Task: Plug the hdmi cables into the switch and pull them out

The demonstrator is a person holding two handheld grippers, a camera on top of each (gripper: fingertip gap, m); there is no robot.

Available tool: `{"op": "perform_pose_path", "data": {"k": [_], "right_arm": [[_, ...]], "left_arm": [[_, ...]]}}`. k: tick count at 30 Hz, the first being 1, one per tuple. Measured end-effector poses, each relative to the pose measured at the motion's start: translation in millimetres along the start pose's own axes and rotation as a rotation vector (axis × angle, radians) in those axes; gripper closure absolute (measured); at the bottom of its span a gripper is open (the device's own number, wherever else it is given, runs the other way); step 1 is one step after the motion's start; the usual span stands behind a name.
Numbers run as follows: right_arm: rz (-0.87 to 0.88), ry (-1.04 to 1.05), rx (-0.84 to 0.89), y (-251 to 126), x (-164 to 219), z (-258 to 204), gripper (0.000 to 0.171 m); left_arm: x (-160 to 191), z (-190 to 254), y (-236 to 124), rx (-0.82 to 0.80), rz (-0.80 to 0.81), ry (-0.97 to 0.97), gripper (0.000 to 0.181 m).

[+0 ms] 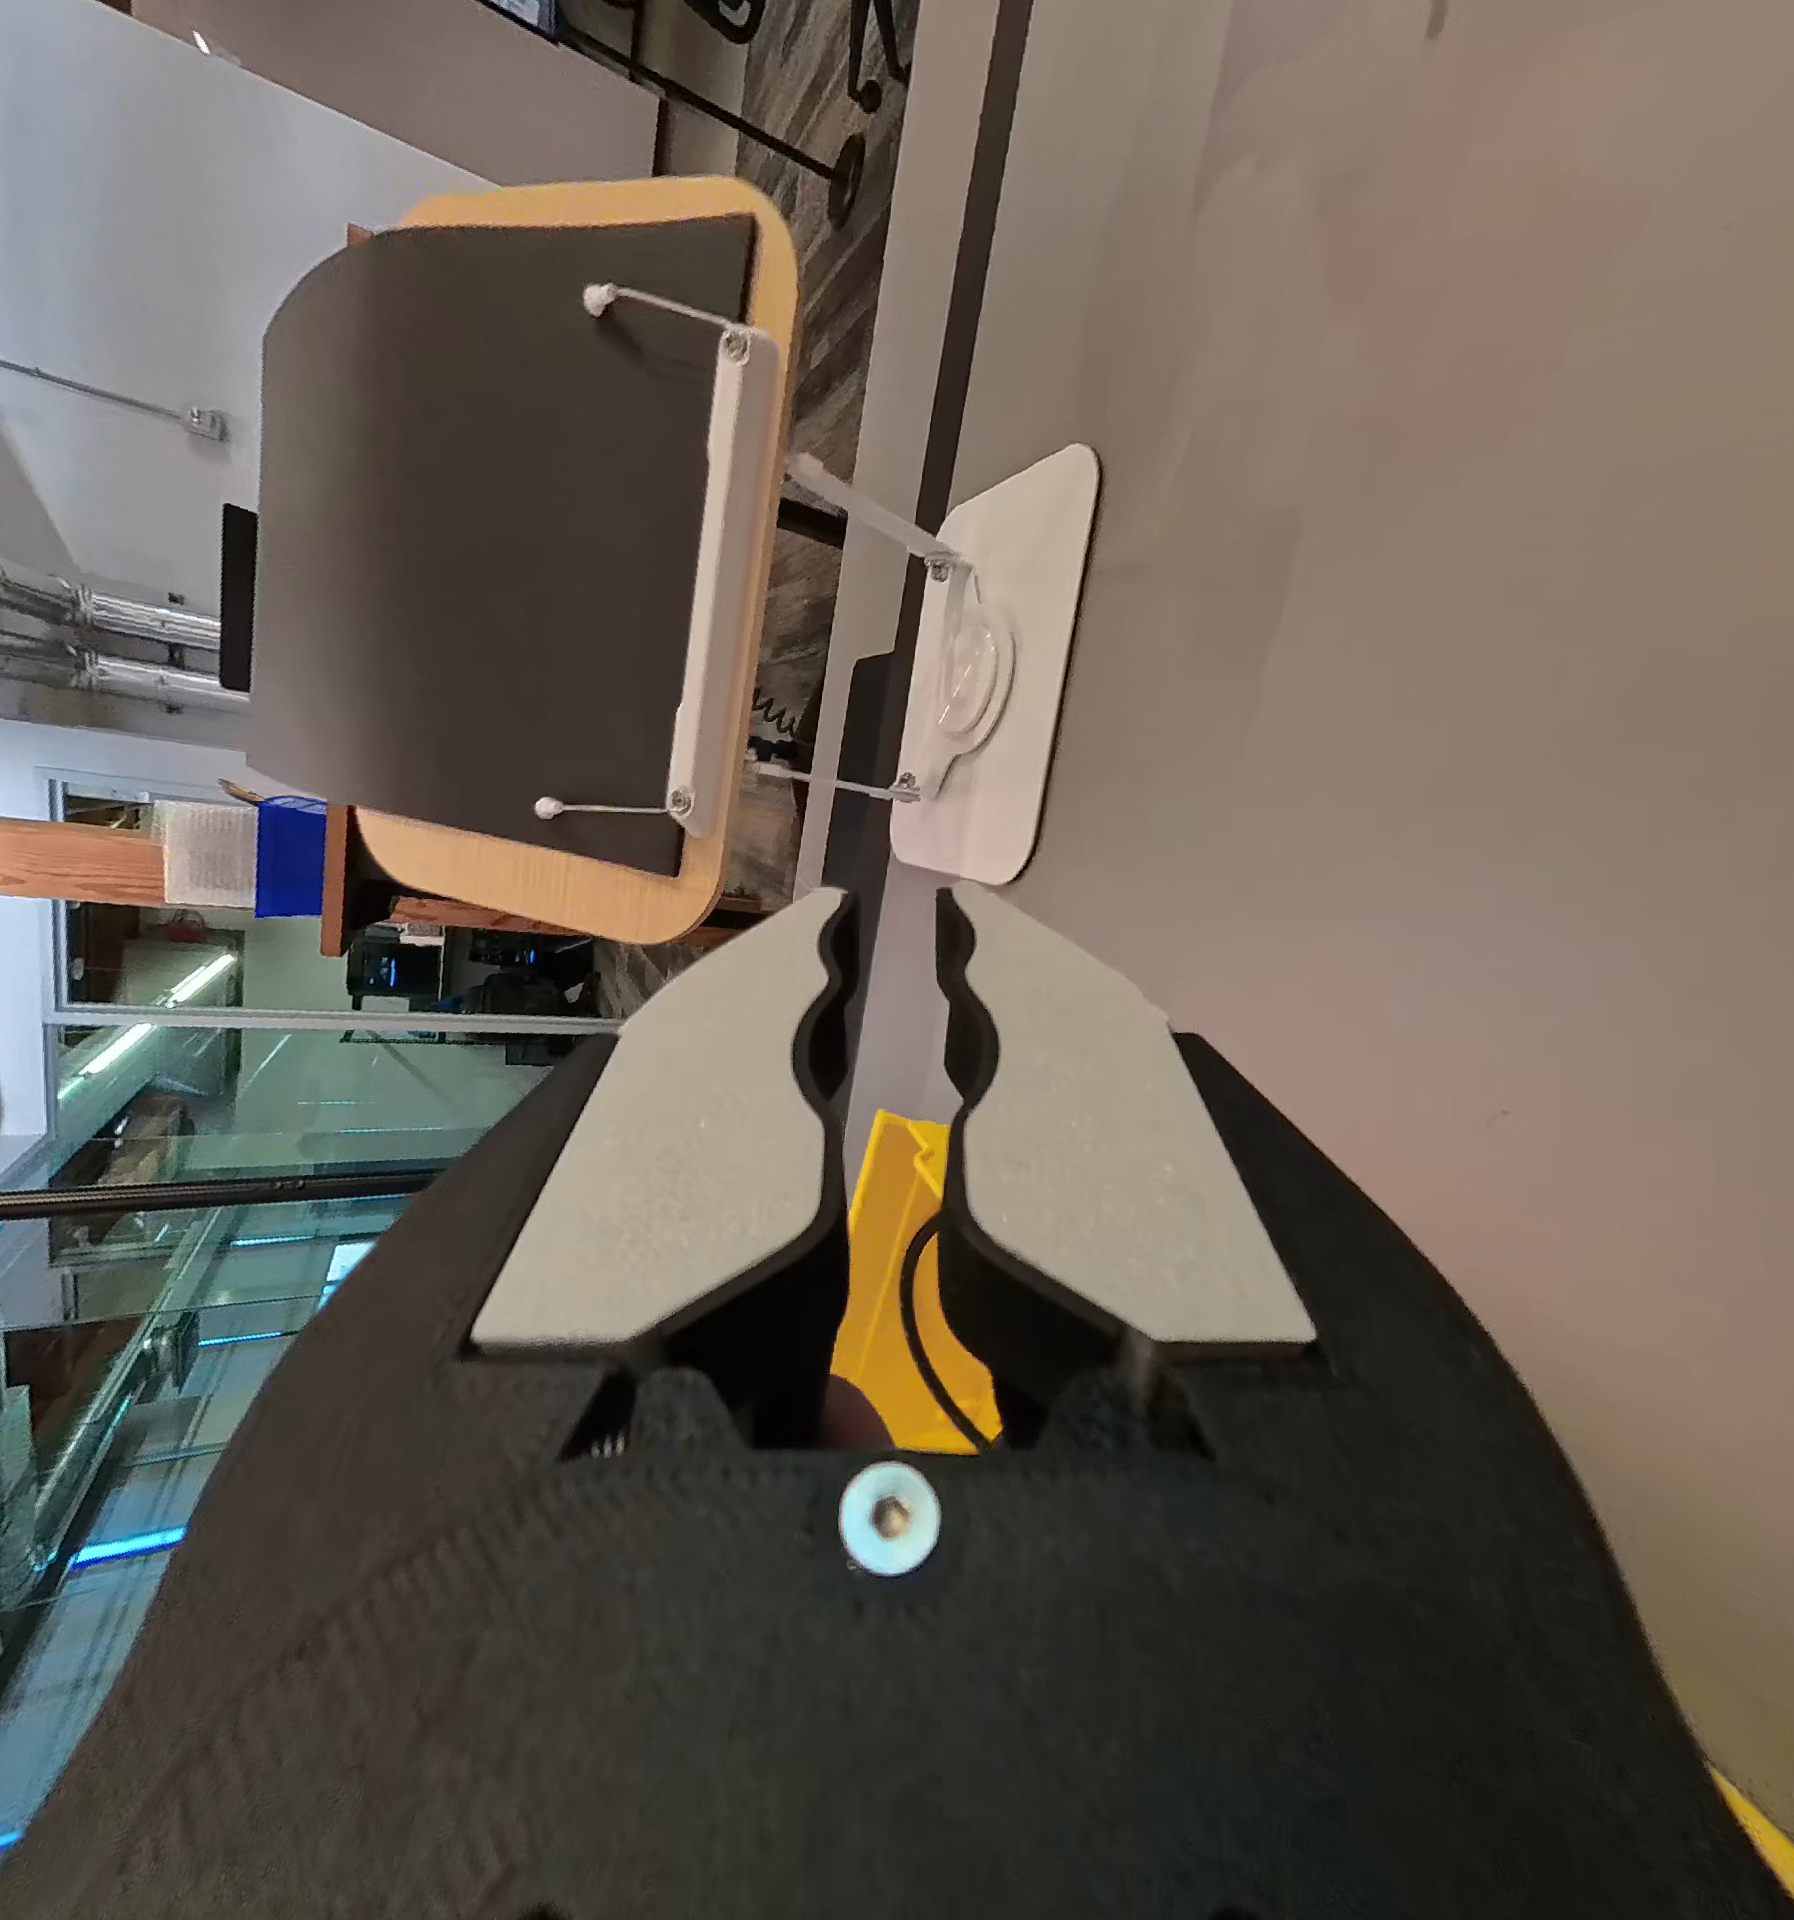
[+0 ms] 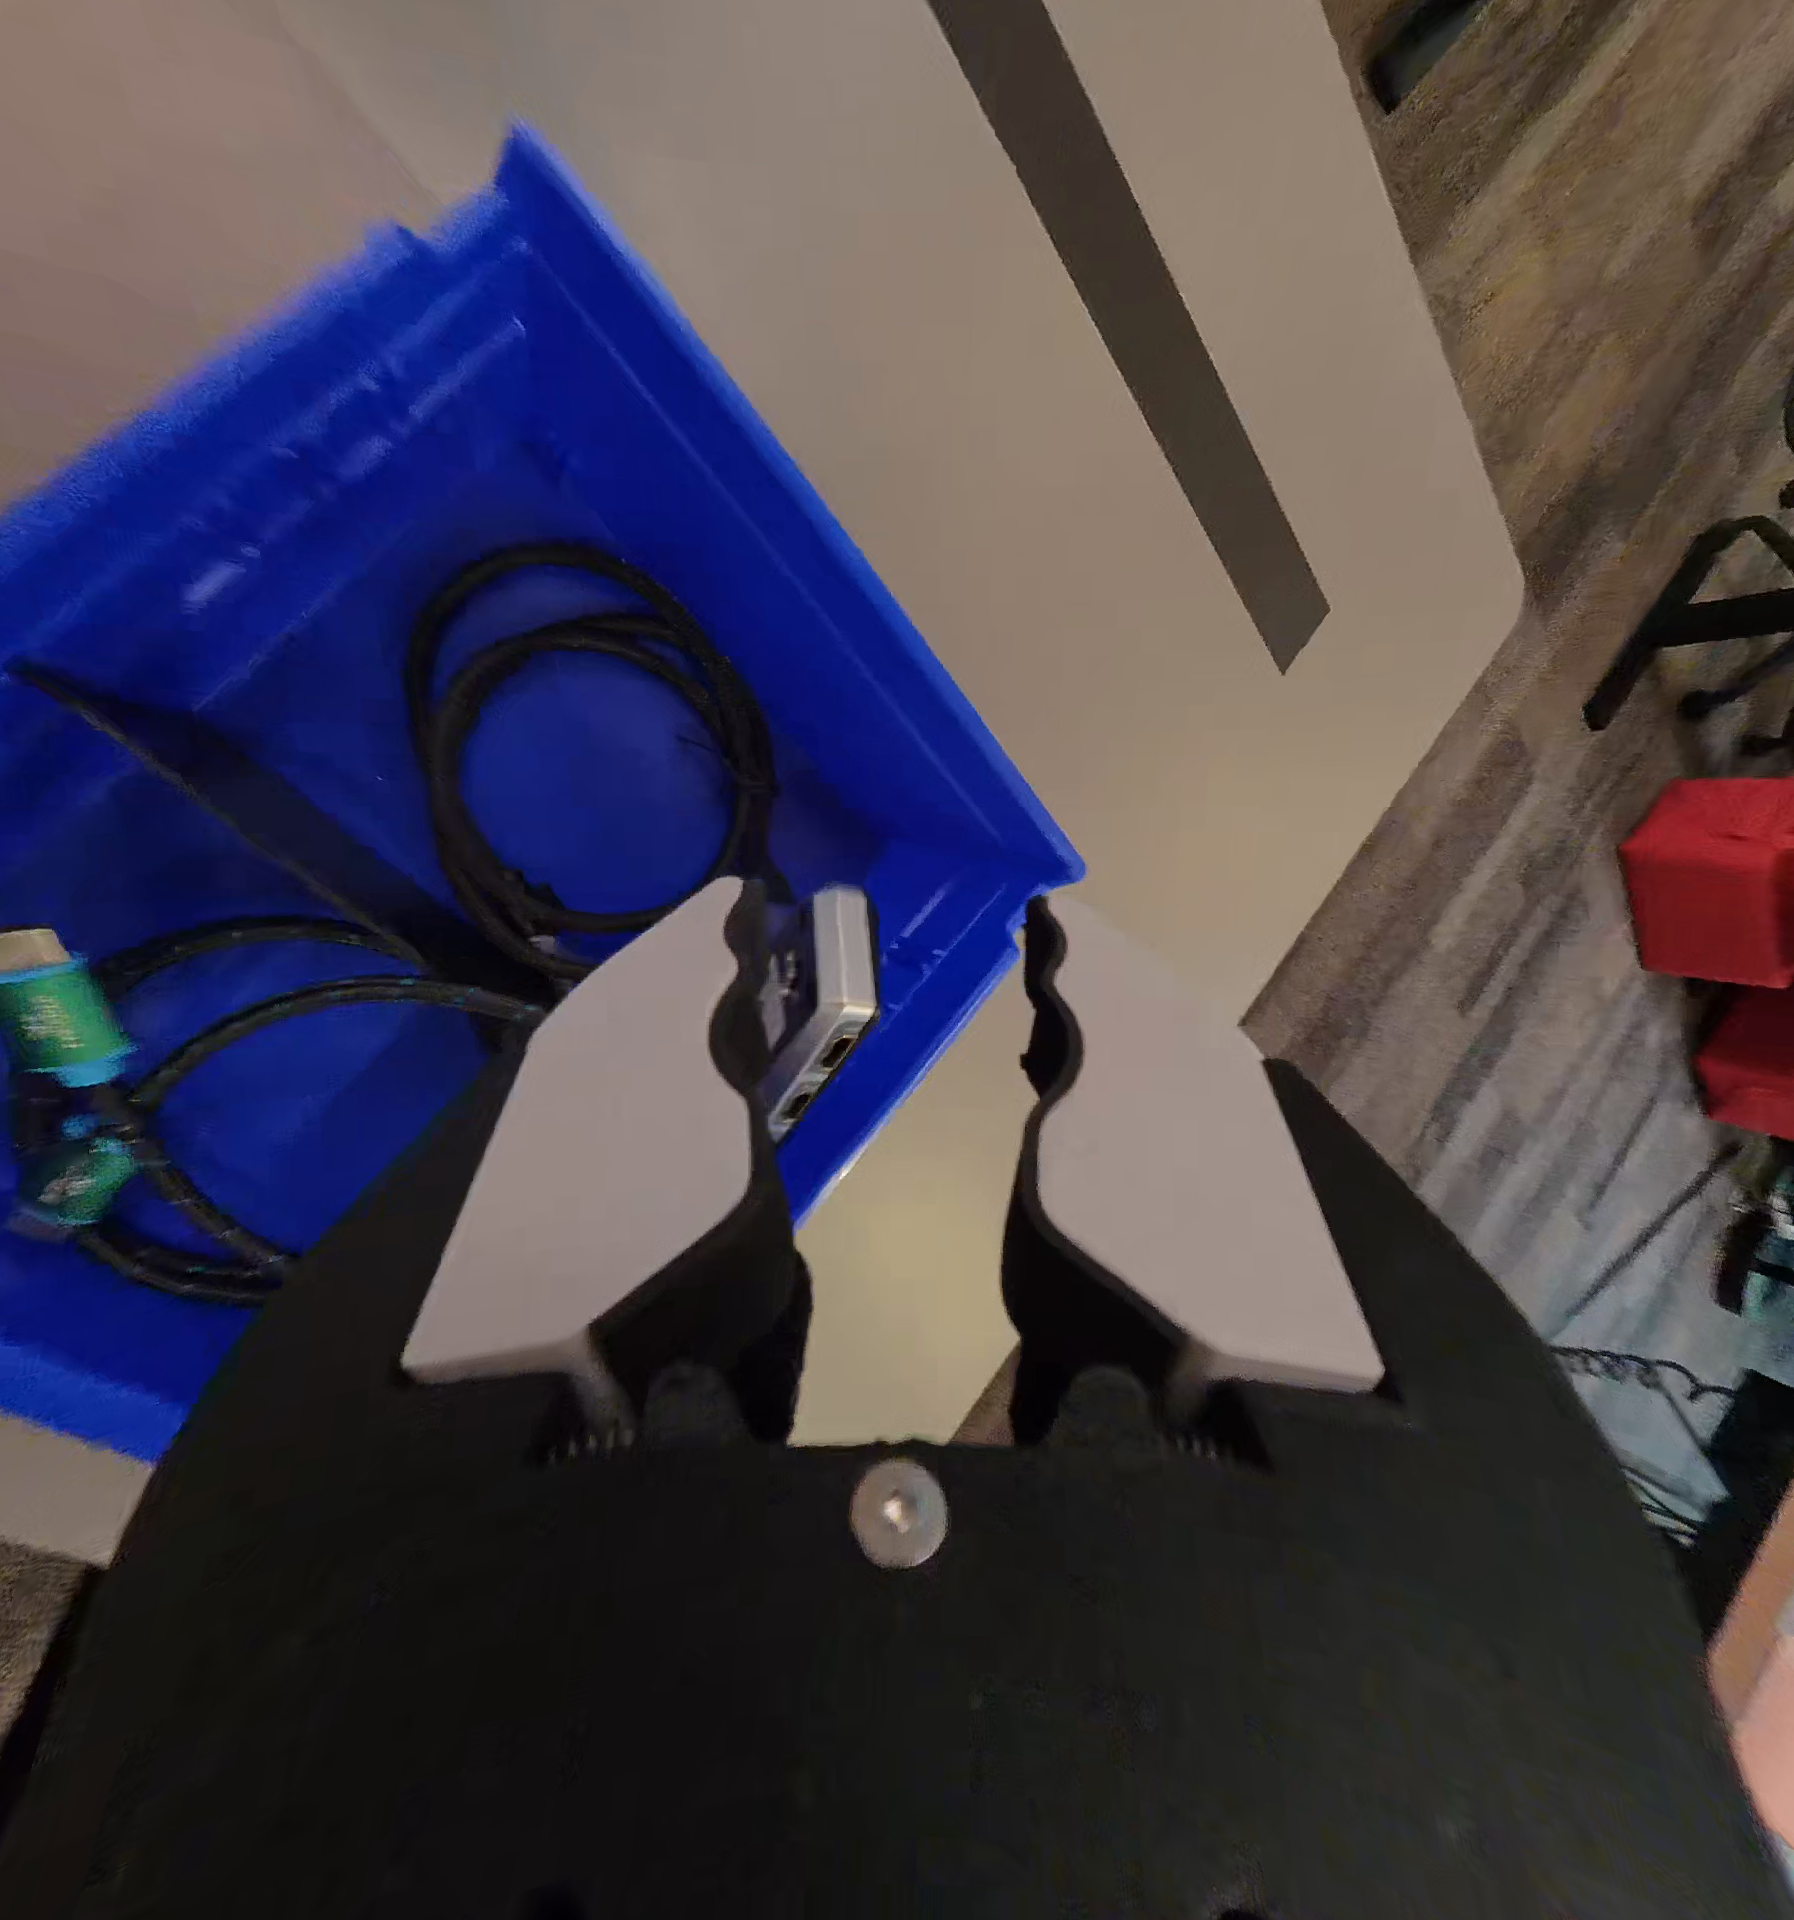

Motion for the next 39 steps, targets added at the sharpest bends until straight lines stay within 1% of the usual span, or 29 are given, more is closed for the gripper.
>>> {"op": "perform_pose_path", "data": {"k": [1,3,4,6,9,14,17,20,22,25,27,30,32,35,37,38,39], "right_arm": [[0.02,0.012,-0.005,-8,-2,-3,0.122],[0.02,0.017,0.055,-26,1,-7,0.125],[0.0,0.032,0.088,-33,6,-9,0.126],[-0.019,0.121,0.087,-43,22,-15,0.122],[-0.031,0.296,-0.018,-39,57,-27,0.113],[-0.084,0.461,-0.102,-15,118,-38,0.12],[-0.076,0.497,-0.183,0,136,-49,0.13],[-0.146,0.486,-0.226,18,146,-59,0.144],[-0.138,0.462,-0.24,26,145,-64,0.157],[-0.101,0.478,-0.226,29,145,-64,0.16],[-0.101,0.453,-0.216,29,146,-64,0.16],[-0.113,0.429,-0.22,29,144,-65,0.16],[-0.095,0.388,-0.235,31,139,-67,0.16],[-0.094,0.395,-0.26,32,134,-71,0.161],[-0.11,0.398,-0.254,31,131,-72,0.158],[-0.118,0.395,-0.228,30,130,-73,0.154],[-0.121,0.391,-0.192,27,128,-72,0.151]], "left_arm": [[2,-4,0,-0.01,-0.01,-0.004,0.167],[9,-14,-2,-0.03,-0.037,-0.015,0.166],[14,-21,-4,-0.04,-0.051,-0.023,0.165],[28,-36,-9,-0.065,-0.105,-0.049,0.162],[62,-60,-17,-0.087,-0.226,-0.1,0.154],[141,-82,-35,-0.064,-0.454,-0.215,0.148],[178,-74,-43,0.019,-0.537,-0.282,0.146],[198,-61,-41,0.074,-0.591,-0.291,0.145],[207,-52,-38,0.104,-0.617,-0.267,0.143],[224,-41,-34,0.153,-0.636,-0.286,0.139],[234,-33,-29,0.176,-0.625,-0.304,0.14],[253,-18,-21,0.21,-0.679,-0.276,0.14],[258,-9,-13,0.228,-0.687,-0.246,0.141],[265,-3,-2,0.219,-0.701,-0.219,0.146],[265,0,6,0.213,-0.676,-0.253,0.16],[265,-1,8,0.191,-0.666,-0.266,0.179],[265,0,10,0.185,-0.648,-0.288,0.181]]}}
Point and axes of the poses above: each gripper's, where its closed fingertips meet, y out along the fingers, x out of its underside, z = x × y across the jaws, the point moved 6 cm from there along -y, back along the fingers, and after that the axes turned 10 degrees about -x, right-handed, at the moved point
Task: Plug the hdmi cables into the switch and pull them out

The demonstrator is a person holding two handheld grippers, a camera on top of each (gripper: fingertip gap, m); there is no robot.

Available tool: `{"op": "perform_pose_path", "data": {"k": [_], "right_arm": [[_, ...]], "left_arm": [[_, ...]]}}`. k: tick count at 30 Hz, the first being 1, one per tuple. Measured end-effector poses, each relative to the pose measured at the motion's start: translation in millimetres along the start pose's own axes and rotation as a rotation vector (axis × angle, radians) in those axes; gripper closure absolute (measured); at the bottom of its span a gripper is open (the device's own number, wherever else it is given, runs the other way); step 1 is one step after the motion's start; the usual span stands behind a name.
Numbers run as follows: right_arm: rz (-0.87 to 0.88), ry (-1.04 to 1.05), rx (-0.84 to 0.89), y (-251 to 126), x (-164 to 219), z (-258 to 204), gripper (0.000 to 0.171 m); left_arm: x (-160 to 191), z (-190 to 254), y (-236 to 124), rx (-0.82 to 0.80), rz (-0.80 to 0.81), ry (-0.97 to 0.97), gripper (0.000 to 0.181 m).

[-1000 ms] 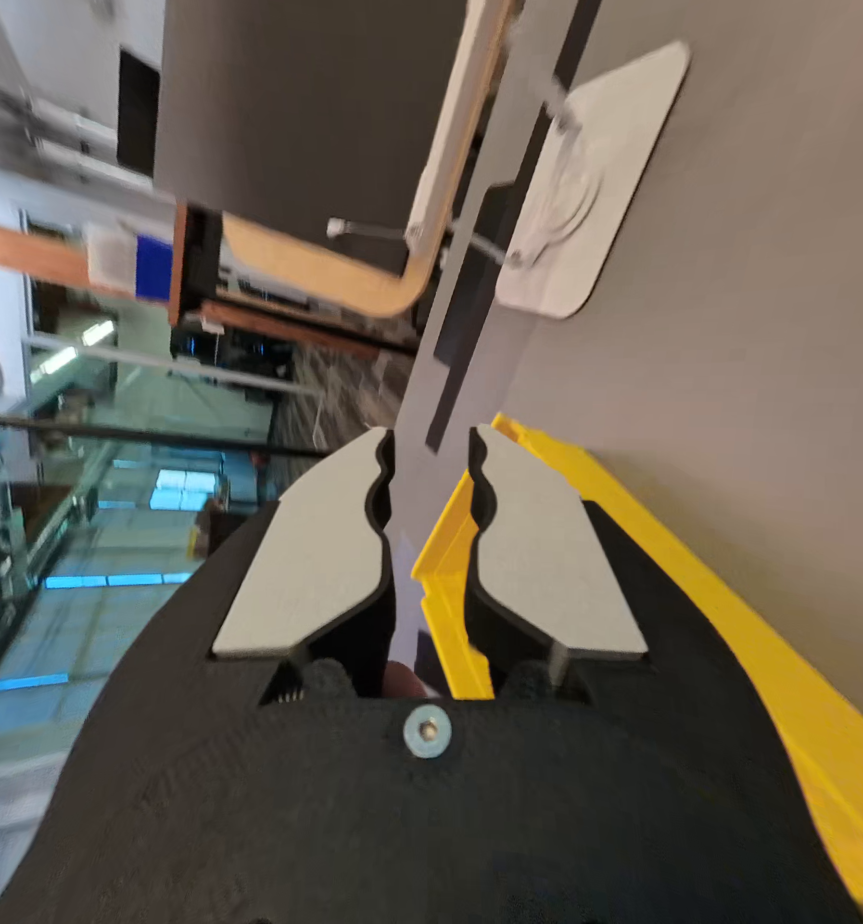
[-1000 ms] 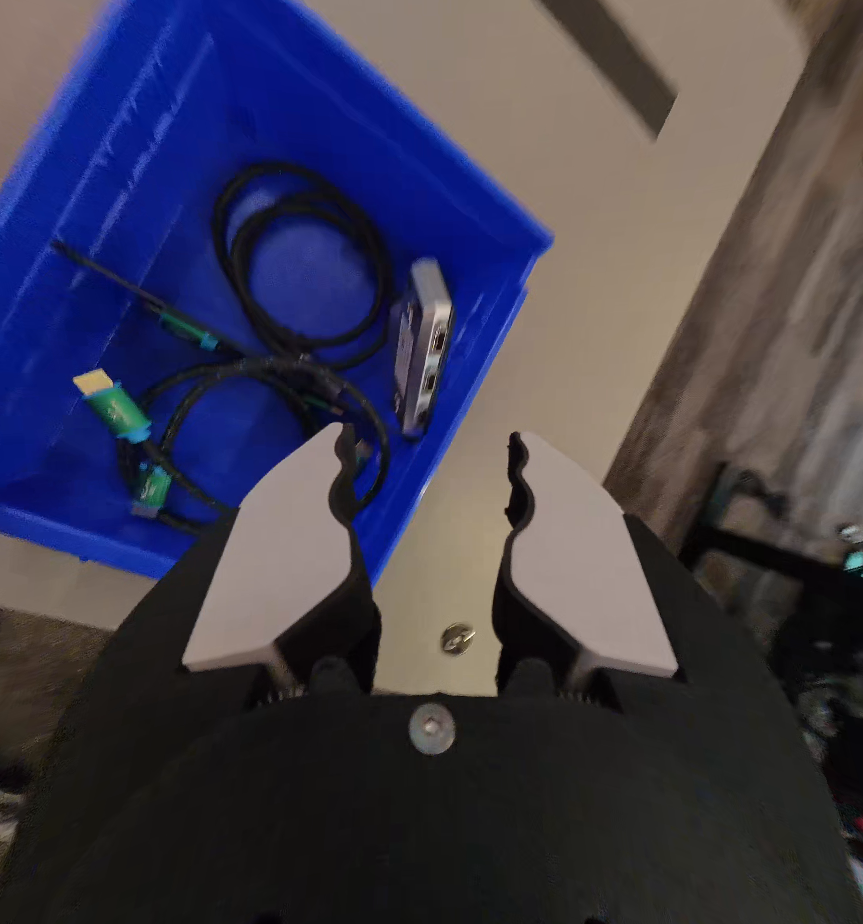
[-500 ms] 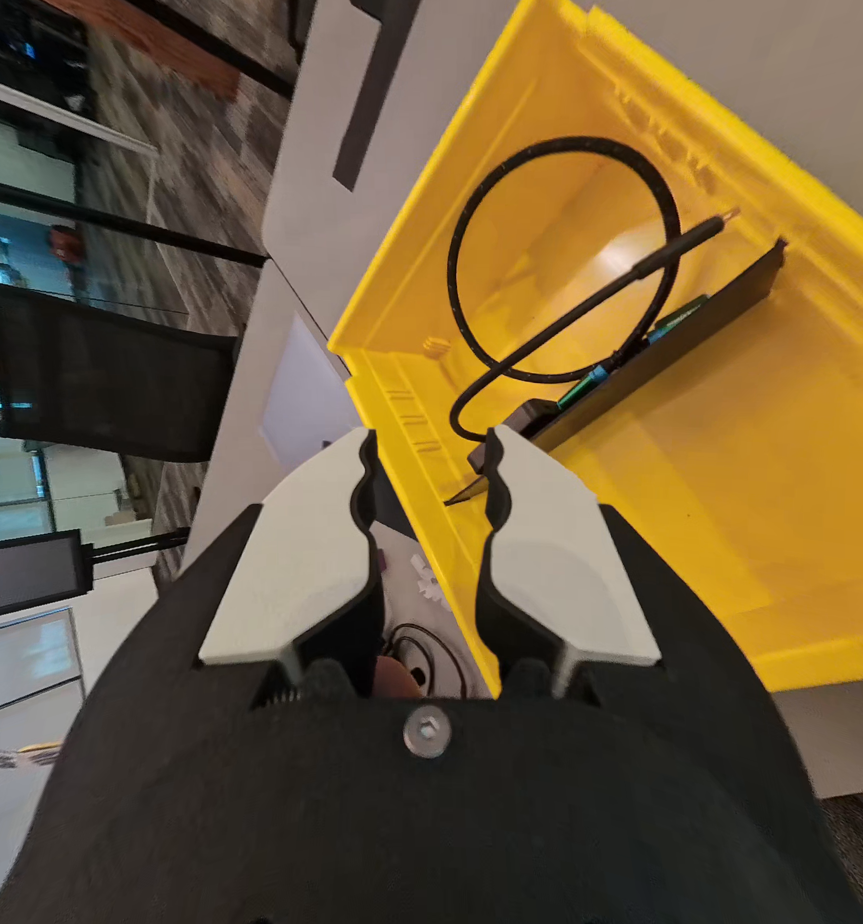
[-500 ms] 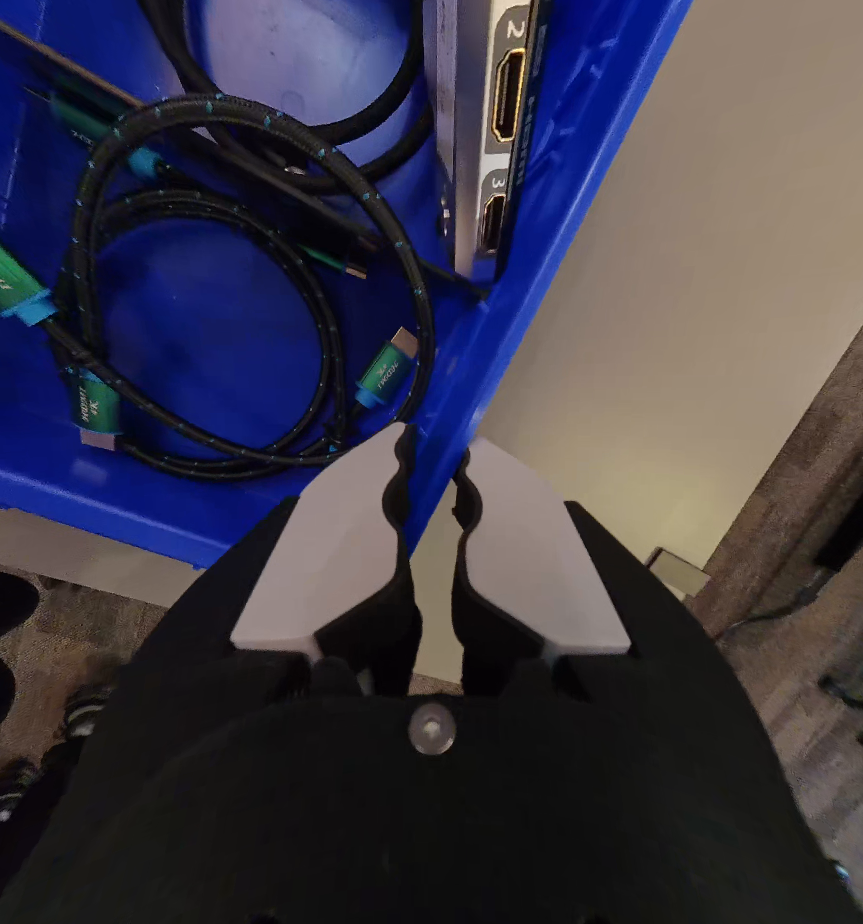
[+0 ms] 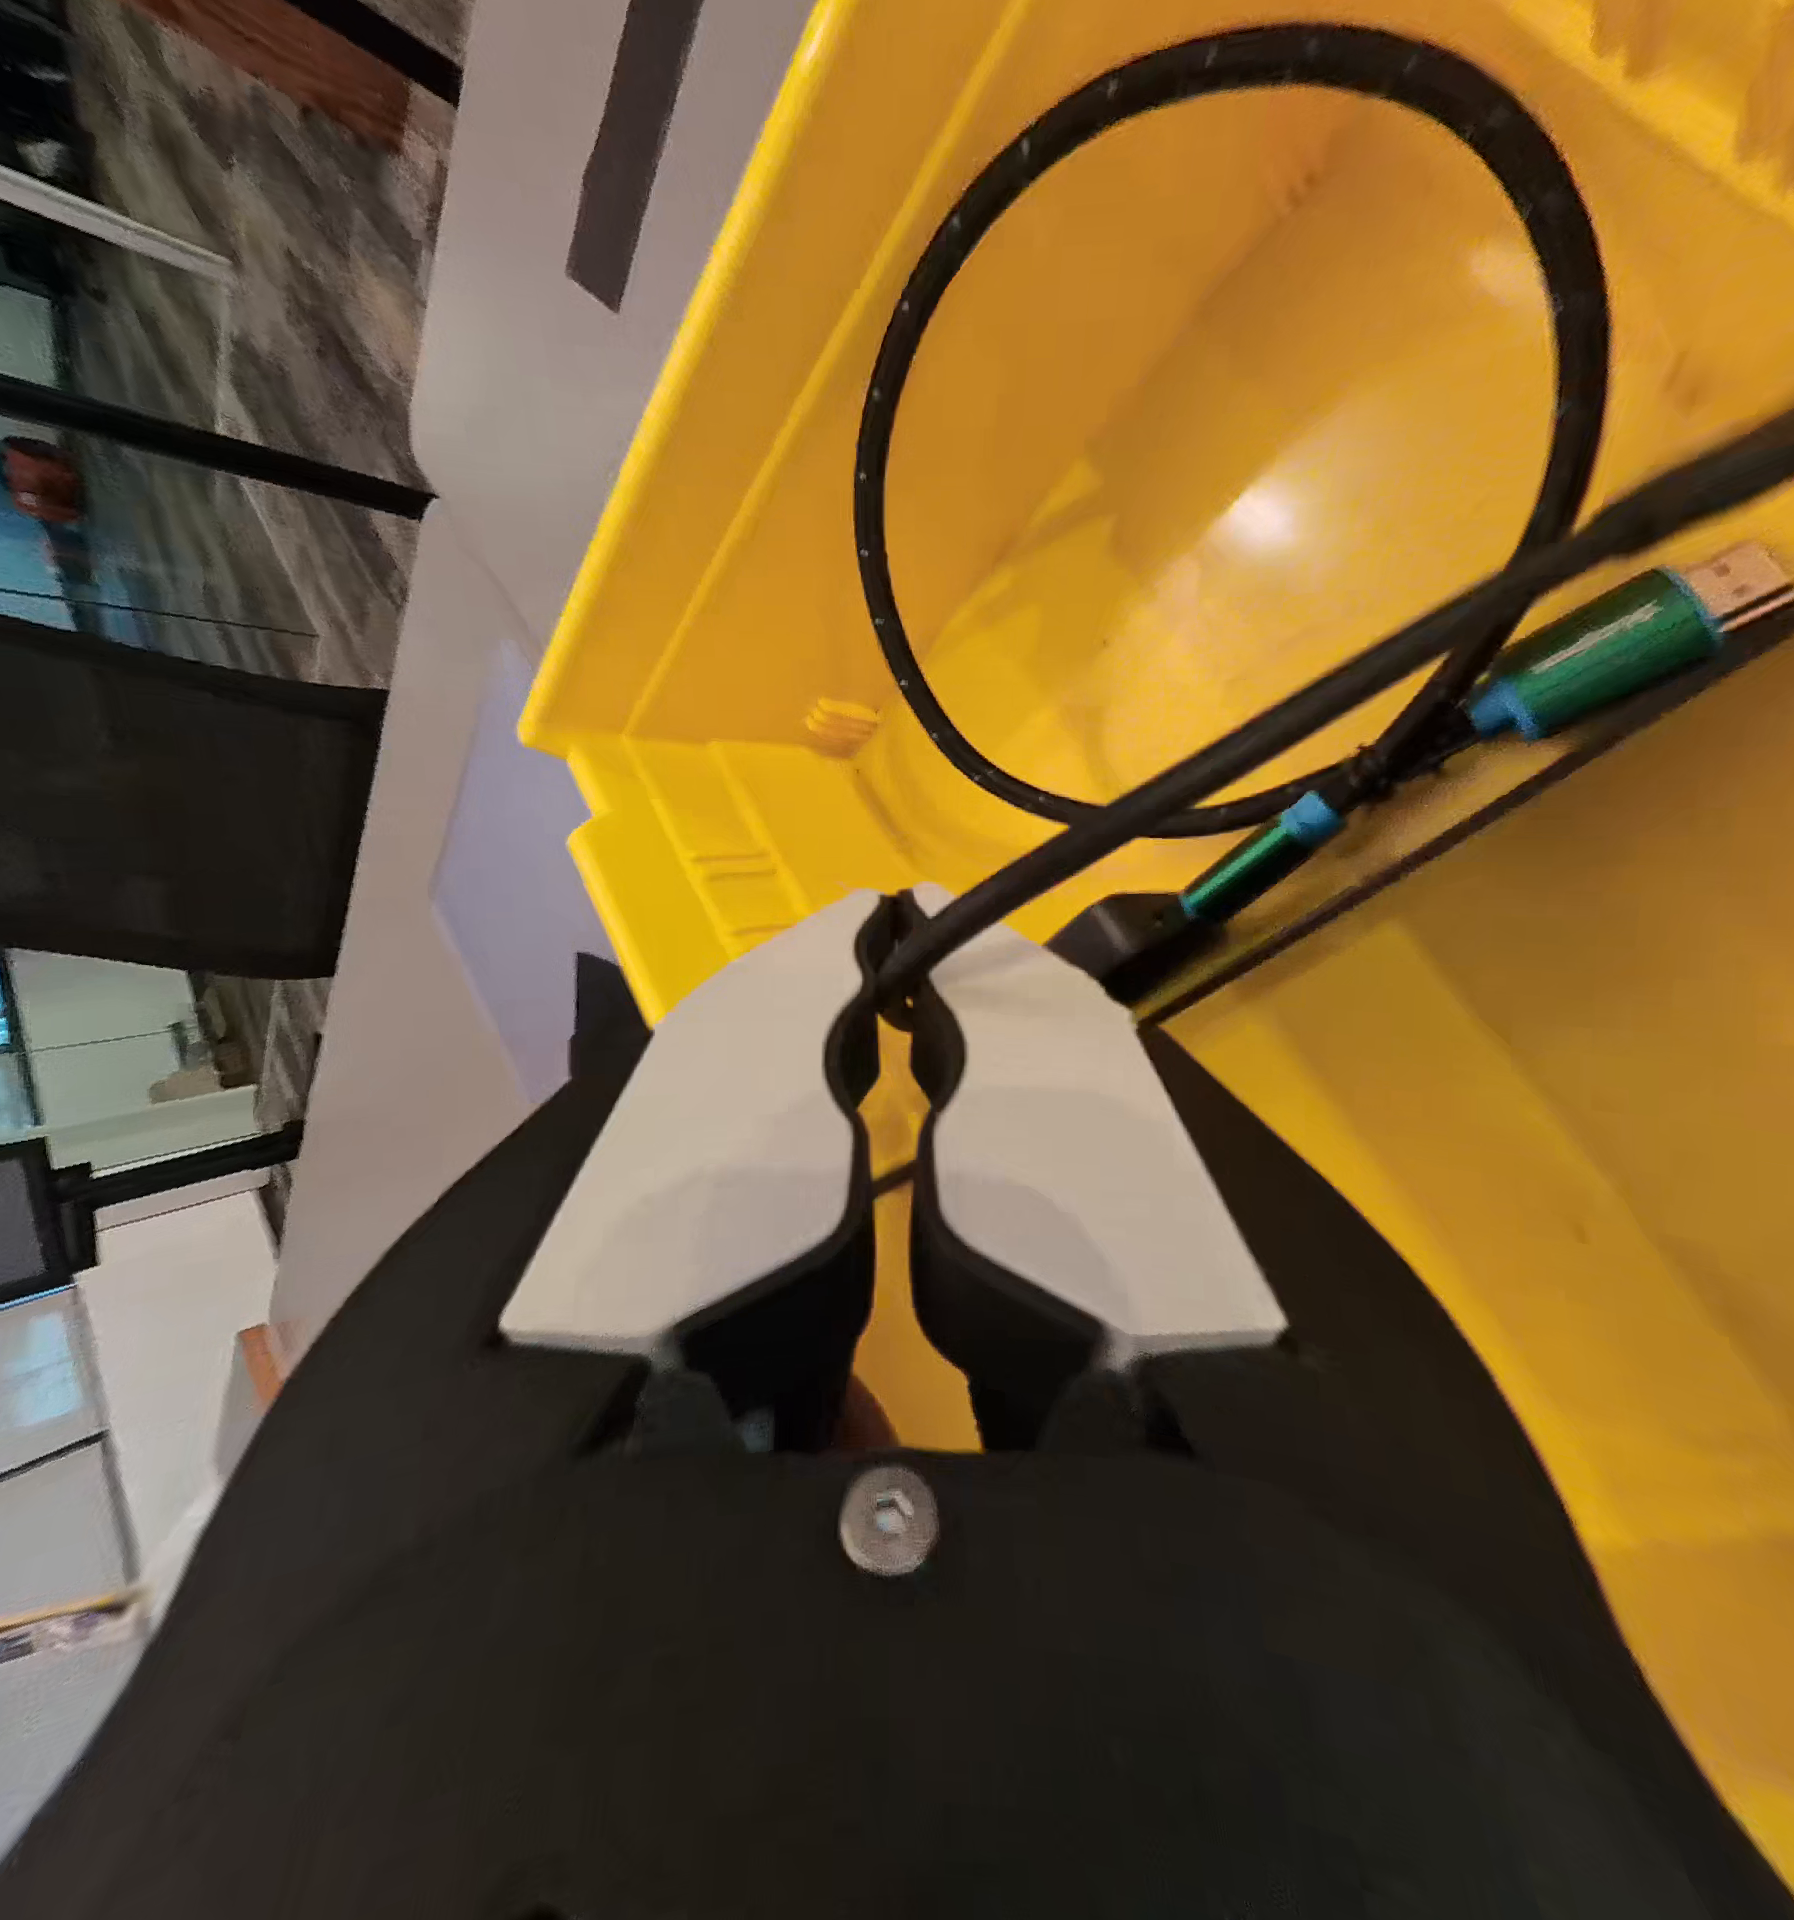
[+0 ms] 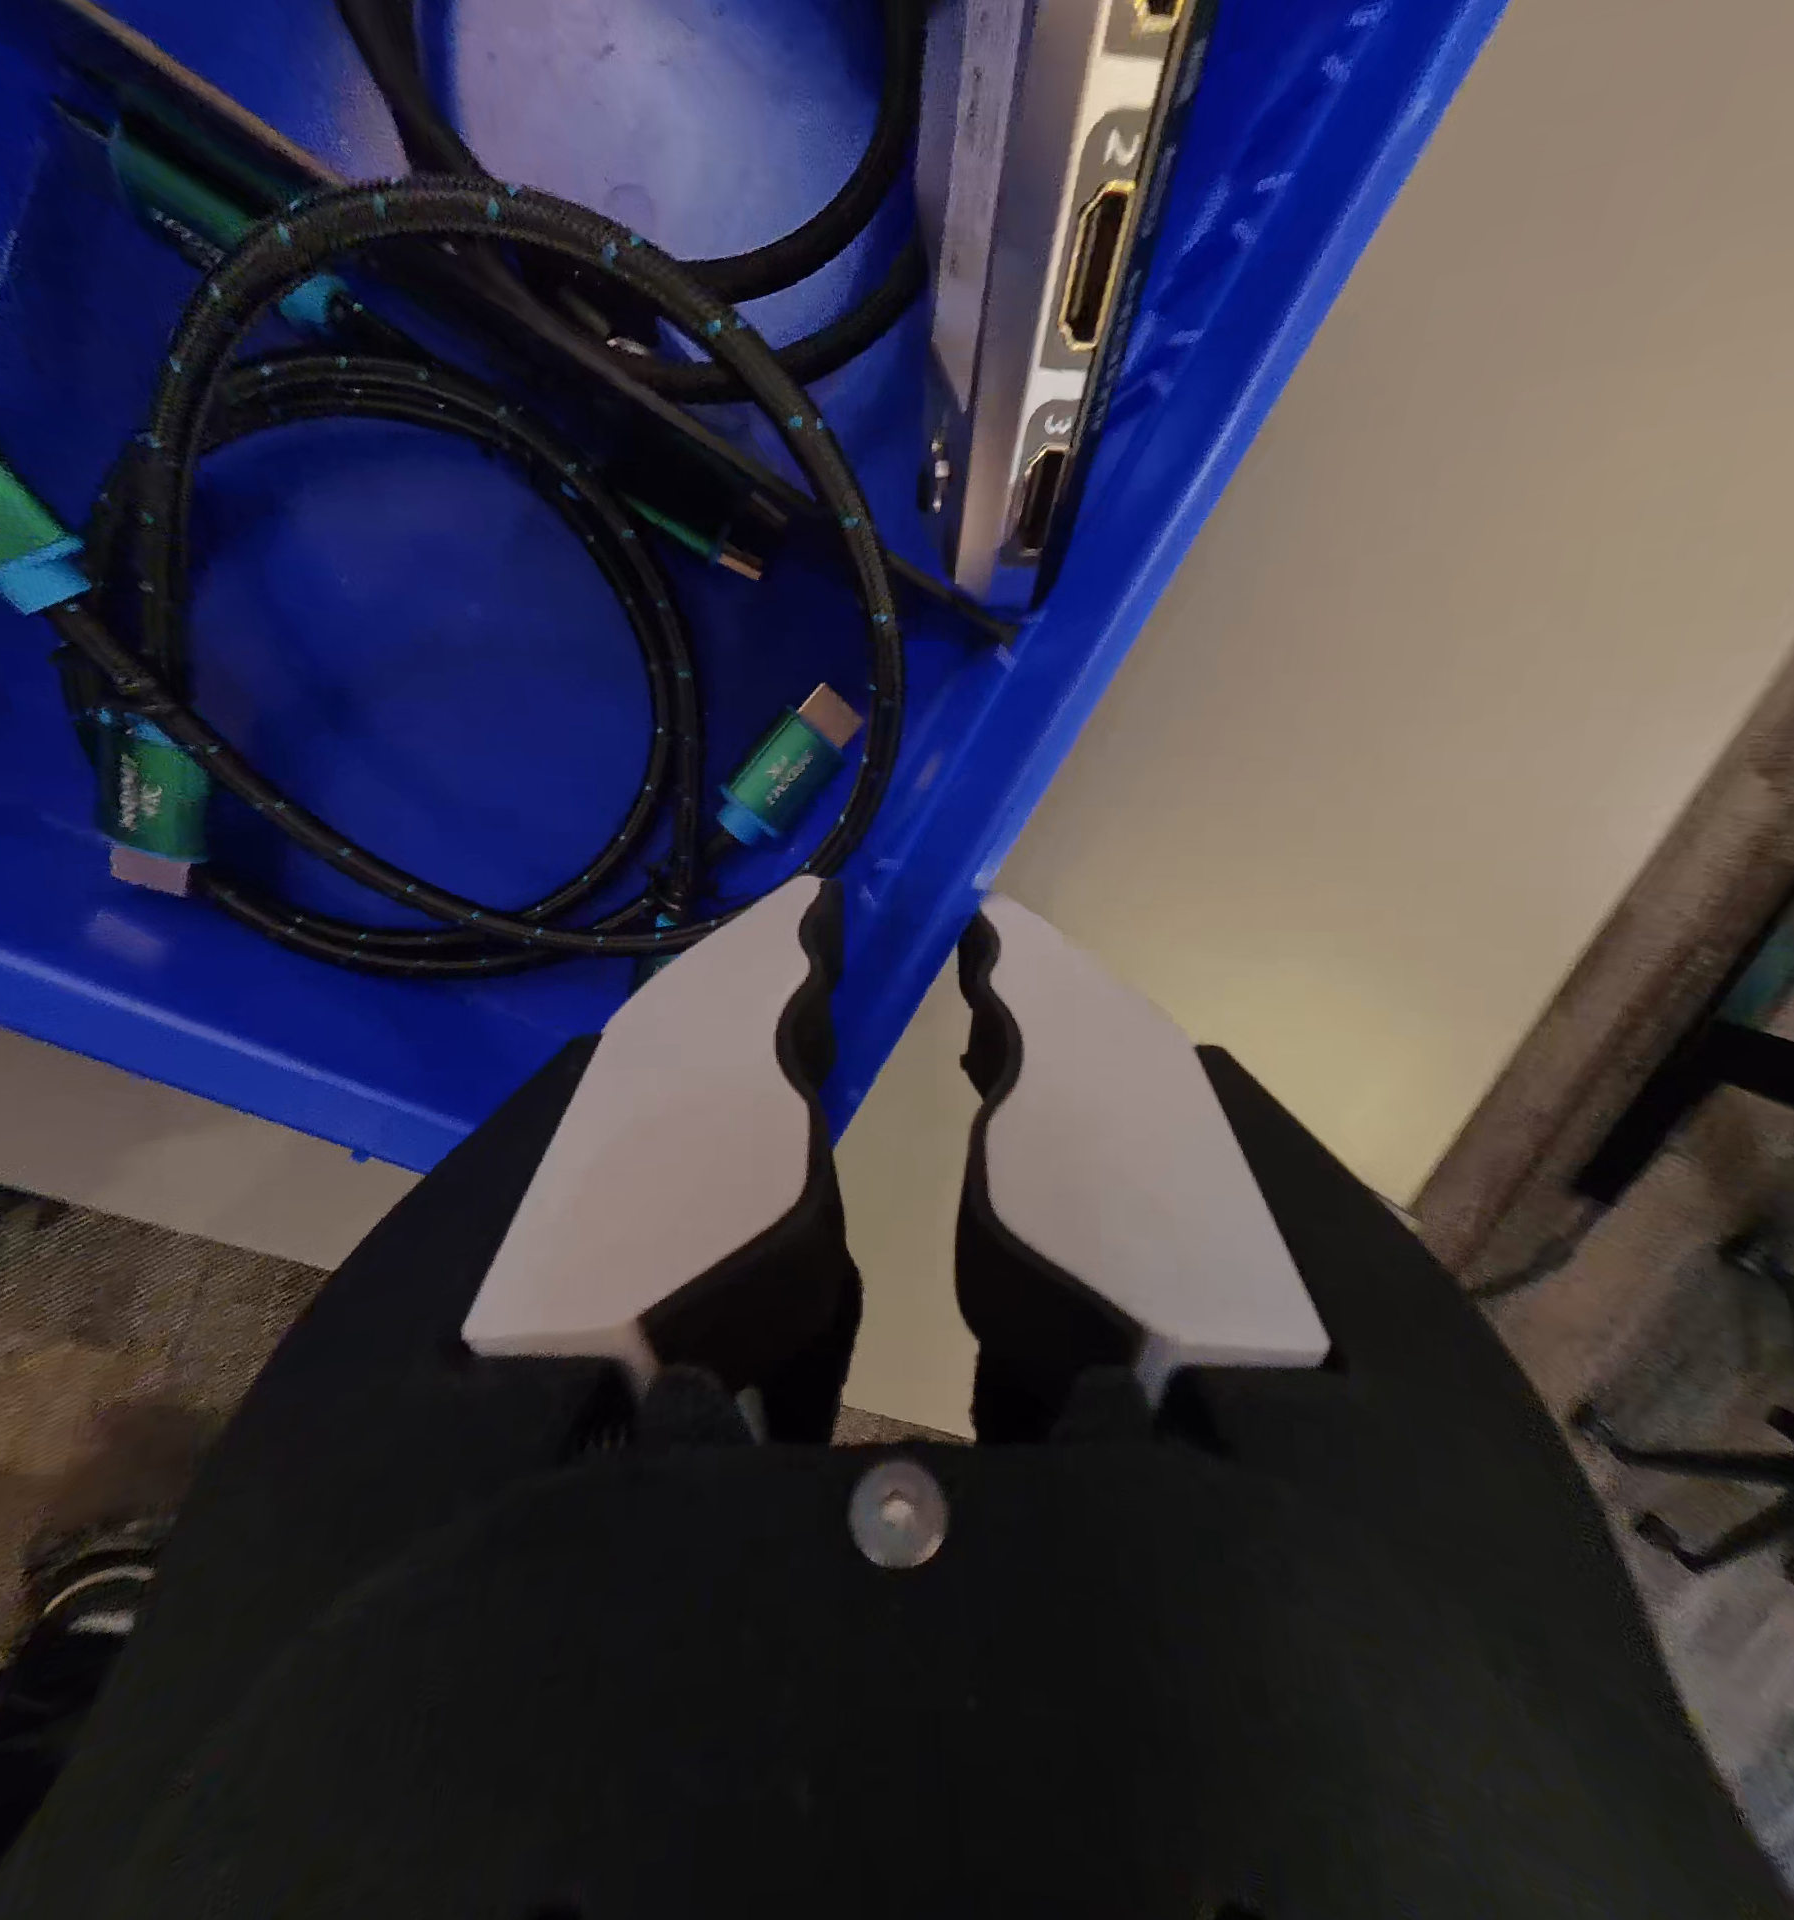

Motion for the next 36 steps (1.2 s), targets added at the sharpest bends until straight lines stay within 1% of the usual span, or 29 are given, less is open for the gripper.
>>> {"op": "perform_pose_path", "data": {"k": [1,3,5,8,10,12,15,17,23,27,30,33,36], "right_arm": [[0.001,-0.003,0.043,-4,-2,-1,0.15],[0.038,-0.017,0.117,-17,-9,-7,0.152],[0.102,-0.038,0.192,-37,-21,-17,0.153],[0.182,-0.087,0.297,-70,-40,-37,0.152],[0.232,-0.127,0.336,-90,-53,-55,0.152],[0.301,-0.193,0.327,-107,-68,-80,0.153],[0.406,-0.302,0.24,-120,-91,-128,0.152],[0.453,-0.386,0.182,-122,-104,-162,0.15],[0.5,-0.571,-0.058,-98,-134,-253,0.143],[0.489,-0.62,-0.174,-76,-144,-288,0.141],[0.541,-0.647,-0.277,-69,-149,-315,0.141],[0.616,-0.669,-0.347,-63,-156,-342,0.134],[0.668,-0.666,-0.489,-56,-162,-374,0.124]], "left_arm": [[-1,0,0,0.005,0.011,-0.015,0.181],[-1,-8,0,-0.062,0.024,-0.039,0.181],[-5,-15,-7,-0.066,0.076,-0.091,0.181],[-11,-31,-20,-0.117,0.126,-0.149,0.181],[-17,-41,-31,-0.149,0.172,-0.192,0.181],[-24,-49,-42,-0.169,0.214,-0.223,0.181],[-38,-58,-59,-0.183,0.285,-0.289,0.181],[-49,-62,-71,-0.198,0.314,-0.307,0.181],[-87,-65,-110,-0.207,0.436,-0.355,0.181],[-114,-63,-139,-0.244,0.518,-0.374,0.181],[-136,-58,-162,-0.249,0.59,-0.387,0.181],[-160,-46,-180,-0.224,0.654,-0.382,0.181],[-184,-20,-189,-0.164,0.692,-0.373,0.181]]}}
Point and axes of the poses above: each gripper's, where its closed fingertips meet, y out along the fingers, x out of its underside, z = x × y across the jaws, the point moved 6 cm from there along -y, back along the fingers, and after that the axes turned 10 degrees about -x, right-handed, at the moved point
